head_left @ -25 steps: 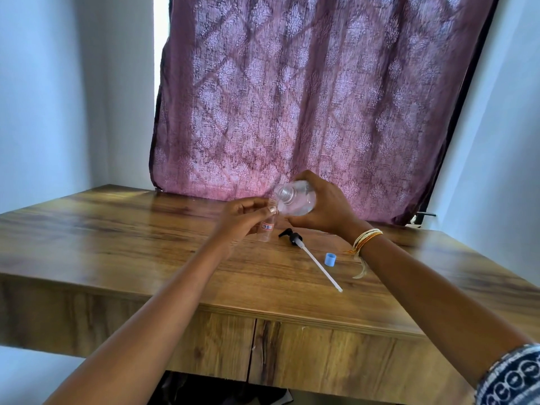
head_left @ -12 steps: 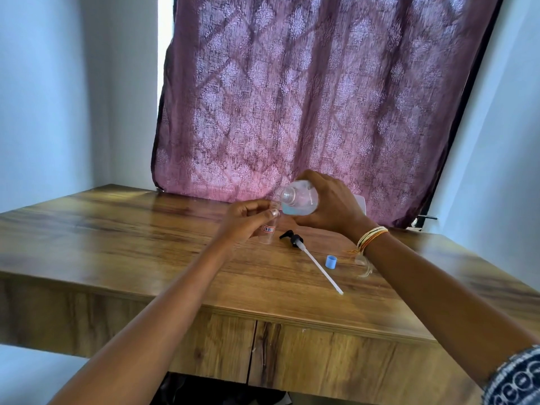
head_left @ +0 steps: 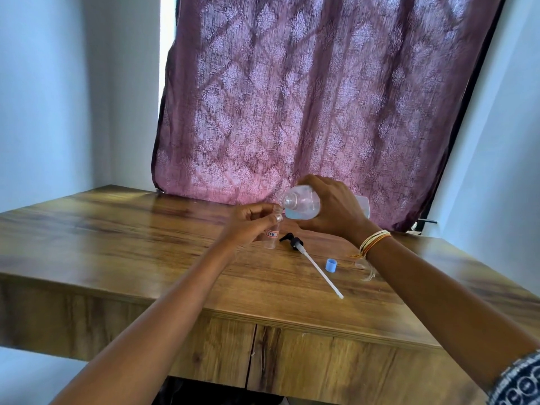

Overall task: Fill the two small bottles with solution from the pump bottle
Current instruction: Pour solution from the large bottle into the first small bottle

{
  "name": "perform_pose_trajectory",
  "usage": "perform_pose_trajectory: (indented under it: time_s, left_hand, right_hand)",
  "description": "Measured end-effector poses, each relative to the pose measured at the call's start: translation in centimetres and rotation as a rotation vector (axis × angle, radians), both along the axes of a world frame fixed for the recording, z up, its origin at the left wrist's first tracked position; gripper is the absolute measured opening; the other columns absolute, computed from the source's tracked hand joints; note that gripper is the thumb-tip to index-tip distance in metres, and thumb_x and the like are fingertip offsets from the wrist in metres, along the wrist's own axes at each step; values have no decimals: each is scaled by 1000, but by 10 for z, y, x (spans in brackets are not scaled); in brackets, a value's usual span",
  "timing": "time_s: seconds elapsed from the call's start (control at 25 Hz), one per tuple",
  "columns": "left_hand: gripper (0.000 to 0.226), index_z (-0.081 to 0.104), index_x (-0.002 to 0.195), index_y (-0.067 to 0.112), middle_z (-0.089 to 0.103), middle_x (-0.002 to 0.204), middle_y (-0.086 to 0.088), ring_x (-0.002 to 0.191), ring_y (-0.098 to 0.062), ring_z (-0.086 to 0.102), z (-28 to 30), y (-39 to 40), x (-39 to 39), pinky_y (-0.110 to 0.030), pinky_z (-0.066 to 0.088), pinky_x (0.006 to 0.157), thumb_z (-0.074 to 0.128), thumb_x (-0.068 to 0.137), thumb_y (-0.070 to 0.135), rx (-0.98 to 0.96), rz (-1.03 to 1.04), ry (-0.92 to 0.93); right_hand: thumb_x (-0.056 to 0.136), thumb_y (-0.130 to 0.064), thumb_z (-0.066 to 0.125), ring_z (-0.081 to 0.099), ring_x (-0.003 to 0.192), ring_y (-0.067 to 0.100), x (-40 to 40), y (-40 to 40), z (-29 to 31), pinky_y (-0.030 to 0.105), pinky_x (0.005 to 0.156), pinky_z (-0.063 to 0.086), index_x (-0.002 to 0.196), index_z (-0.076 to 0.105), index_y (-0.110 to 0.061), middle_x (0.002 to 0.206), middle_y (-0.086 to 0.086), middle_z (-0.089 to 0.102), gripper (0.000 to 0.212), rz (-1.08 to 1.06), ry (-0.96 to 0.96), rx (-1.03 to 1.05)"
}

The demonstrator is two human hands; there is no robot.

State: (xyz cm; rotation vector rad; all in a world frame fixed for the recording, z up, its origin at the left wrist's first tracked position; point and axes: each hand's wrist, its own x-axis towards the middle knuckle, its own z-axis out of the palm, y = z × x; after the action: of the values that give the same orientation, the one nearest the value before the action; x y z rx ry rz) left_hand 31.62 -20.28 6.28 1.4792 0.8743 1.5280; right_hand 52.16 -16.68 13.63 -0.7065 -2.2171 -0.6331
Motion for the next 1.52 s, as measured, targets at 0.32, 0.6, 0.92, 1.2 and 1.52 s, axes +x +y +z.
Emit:
perform_pose_trajectory:
  time_s: [0.32, 0.6, 0.92, 1.2, 1.52]
  left_hand:
    - [19, 76, 96, 26, 77, 97, -9, 93, -27, 73, 0, 4, 1, -36, 59, 73, 73, 82, 13, -20, 9, 20]
    - [22, 74, 103, 19, 75, 103, -14, 100, -36, 70, 1, 3, 4, -53, 56, 86, 73, 82, 12, -33, 19, 34]
    - [27, 72, 108, 16, 75, 103, -12, 99, -33, 71, 1, 3, 3, -61, 53, 89, 74, 82, 13, -45, 45, 54]
    - [28, 71, 111, 12, 74, 106, -16, 103, -37, 69, 1, 0, 7, -64, 50, 91, 73, 83, 11, -48, 58, 54]
    - [25, 73, 108, 13, 76, 99, -15, 101, -38, 70, 0, 1, 7, -66, 50, 88, 73, 83, 10, -41, 68, 60]
  right_hand:
    - [63, -64, 63, 65, 81, 23, 3, 2, 1, 32, 72, 51, 114, 58, -19, 97, 2, 69, 68, -19, -46, 34]
    - [67, -64, 64, 65, 81, 25, 4, 4, 2, 39, 70, 53, 112, 59, -19, 96, 2, 69, 64, -24, -64, 65]
    - [69, -63, 66, 66, 82, 25, 5, 4, 4, 41, 71, 53, 112, 61, -19, 97, 2, 70, 61, -40, -86, 76]
    - [68, -61, 71, 66, 83, 24, 7, 4, 5, 38, 72, 52, 112, 62, -19, 97, 2, 70, 61, -64, -96, 91]
    - [69, -61, 69, 66, 85, 25, 7, 3, 2, 40, 74, 52, 114, 61, -18, 99, 3, 70, 63, -74, -98, 75]
